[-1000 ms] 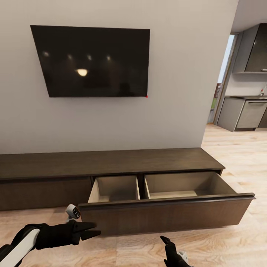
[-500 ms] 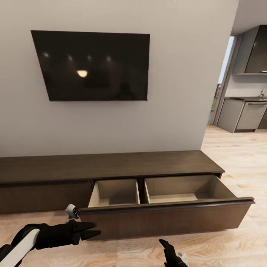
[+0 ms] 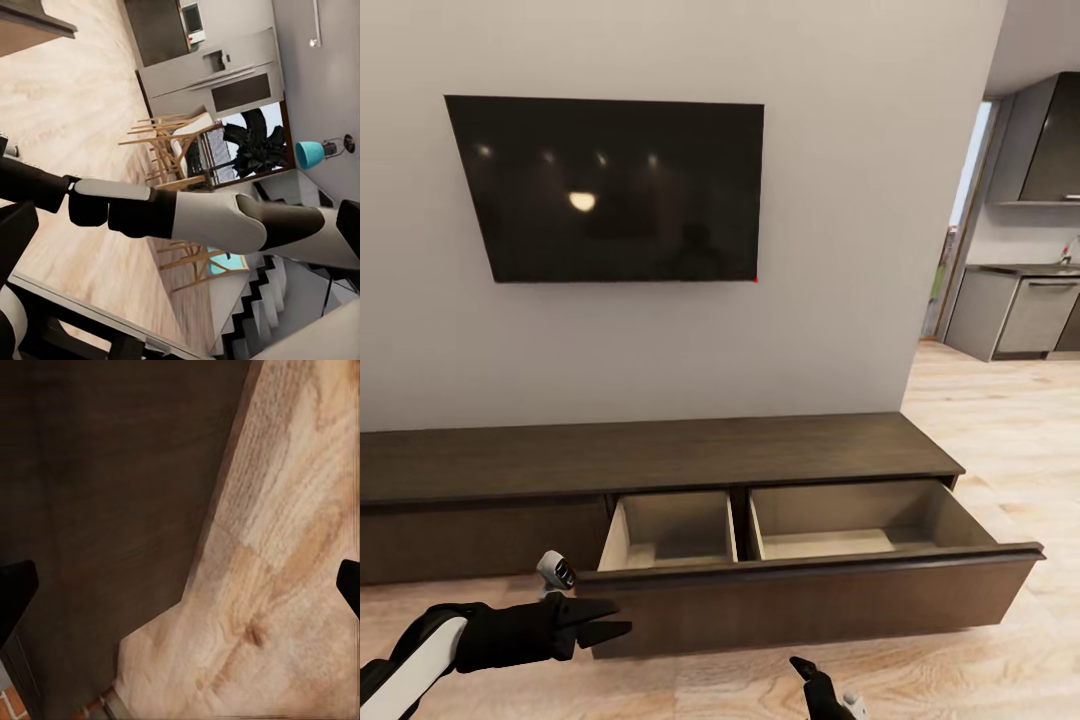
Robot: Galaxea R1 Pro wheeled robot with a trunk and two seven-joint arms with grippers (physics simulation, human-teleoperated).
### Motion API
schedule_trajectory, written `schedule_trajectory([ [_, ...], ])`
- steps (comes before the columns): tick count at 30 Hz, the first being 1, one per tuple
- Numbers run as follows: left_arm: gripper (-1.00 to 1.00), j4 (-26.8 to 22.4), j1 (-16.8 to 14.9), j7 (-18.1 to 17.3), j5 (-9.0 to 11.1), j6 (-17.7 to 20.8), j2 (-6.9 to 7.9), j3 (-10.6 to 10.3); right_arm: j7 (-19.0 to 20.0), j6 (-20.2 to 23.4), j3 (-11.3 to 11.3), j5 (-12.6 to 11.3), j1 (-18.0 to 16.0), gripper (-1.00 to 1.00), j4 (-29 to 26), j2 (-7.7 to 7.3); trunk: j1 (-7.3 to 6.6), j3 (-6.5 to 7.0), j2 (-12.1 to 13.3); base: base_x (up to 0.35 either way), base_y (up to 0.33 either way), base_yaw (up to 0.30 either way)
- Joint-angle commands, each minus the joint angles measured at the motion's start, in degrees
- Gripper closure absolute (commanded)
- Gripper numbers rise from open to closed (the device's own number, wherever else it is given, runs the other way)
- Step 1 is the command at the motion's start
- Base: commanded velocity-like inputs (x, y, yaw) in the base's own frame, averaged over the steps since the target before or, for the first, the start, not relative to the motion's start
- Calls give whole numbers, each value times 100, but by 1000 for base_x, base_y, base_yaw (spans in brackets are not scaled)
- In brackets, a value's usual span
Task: Place each of the two pumpkins and all three candles from the living room inside a cabinet in the living room (use any cabinet), then make sure every cabinet is closed, and position the cauldron so it is next to a table in the living room.
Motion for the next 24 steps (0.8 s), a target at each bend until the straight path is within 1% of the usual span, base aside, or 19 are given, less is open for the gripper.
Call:
schedule_trajectory([
  [1,-100,3,-6,-10,16,20,5,-12,43,18,45,-62,4,-100,25,1,-24,13,39,0,0,0],
  [2,-100,3,-6,-10,16,20,6,-12,46,19,41,-62,45,-100,21,-12,-46,31,79,0,0,0],
  [14,-100,7,-6,-10,16,20,6,-7,-9,1,45,-39,65,-100,20,-26,-309,246,560,0,0,0],
  [17,-100,8,-6,-4,15,20,6,-4,-12,-89,46,-32,82,-100,20,-26,-375,300,680,0,0,0],
  [20,-100,16,-6,7,0,20,6,2,-7,-279,52,-28,89,-100,20,-26,-441,354,801,0,0,0],
  [24,-100,19,-6,51,-29,12,6,5,-64,-330,59,-16,90,-100,20,-15,-529,426,961,0,0,0],
])
